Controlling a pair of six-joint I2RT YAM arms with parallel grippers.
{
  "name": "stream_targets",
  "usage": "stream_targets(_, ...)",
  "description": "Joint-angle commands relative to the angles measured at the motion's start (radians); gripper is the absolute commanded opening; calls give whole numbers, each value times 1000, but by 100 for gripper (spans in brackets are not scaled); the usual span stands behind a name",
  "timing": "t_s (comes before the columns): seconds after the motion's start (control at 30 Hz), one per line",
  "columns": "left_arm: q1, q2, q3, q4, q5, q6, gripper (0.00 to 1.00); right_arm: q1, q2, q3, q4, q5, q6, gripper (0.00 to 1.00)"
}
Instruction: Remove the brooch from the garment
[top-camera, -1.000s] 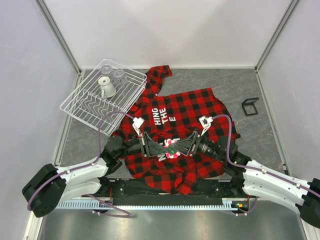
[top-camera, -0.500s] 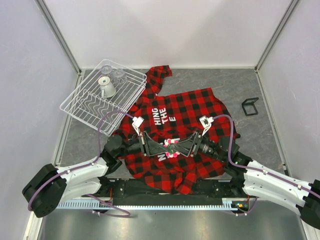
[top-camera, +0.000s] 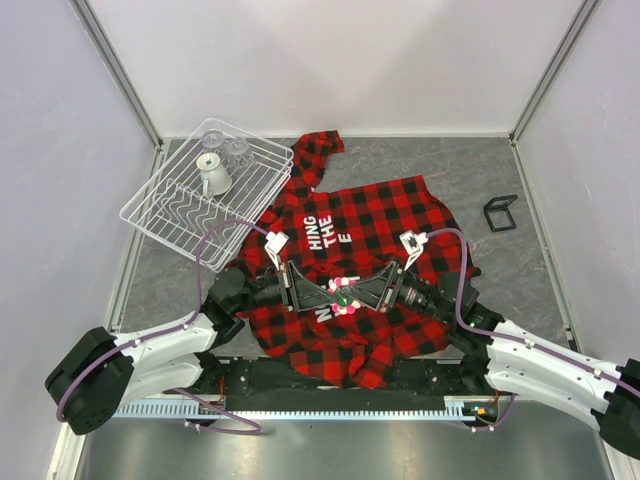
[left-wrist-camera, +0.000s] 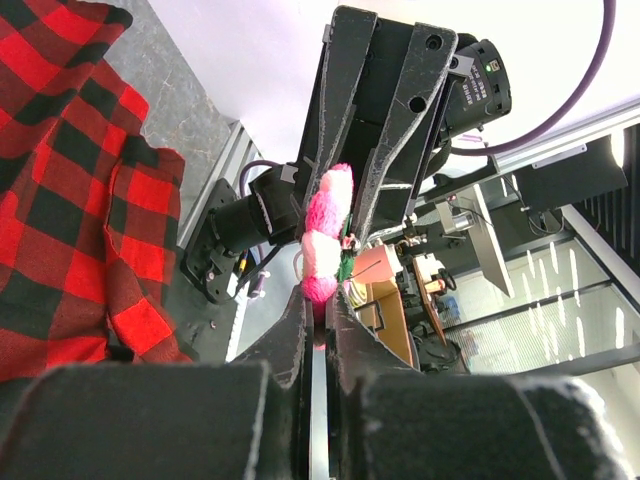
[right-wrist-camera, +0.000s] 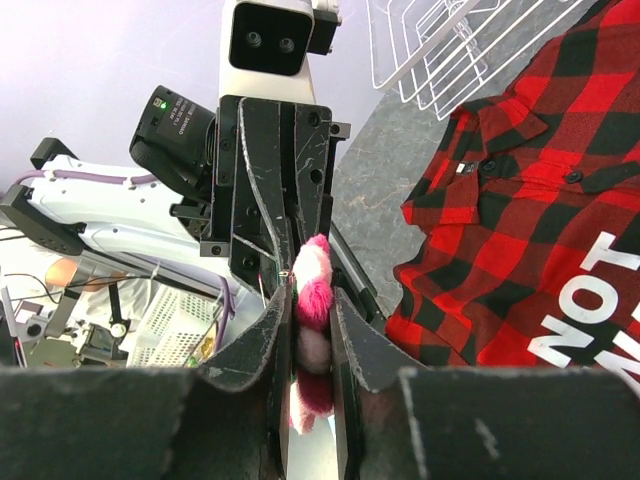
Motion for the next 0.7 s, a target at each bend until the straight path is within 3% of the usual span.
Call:
stream_targets(0.0, 1, -1, 50, 29, 16, 19, 2, 1, 17, 8, 53, -32, 0, 4)
stream_targets(0.07, 2, -4, 53, 24, 15, 16, 2, 2, 20, 5, 71, -24, 6, 0)
stream_targets(0.17, 0, -6, 42, 38, 3, 2, 22, 1, 22, -18, 135, 11, 41, 0)
stream_targets(0.2, 0, -7, 30, 50, -6, -3, 34, 3, 22, -29, 160, 40, 51, 0)
stream_targets(0.3, -6, -11, 11, 85, -28, -15, 48, 3, 29, -74, 263, 97, 83, 0)
stream_targets(0.67, -26, -4, 14, 99, -89, 7, 54, 8, 69, -95, 358, 195, 91, 0)
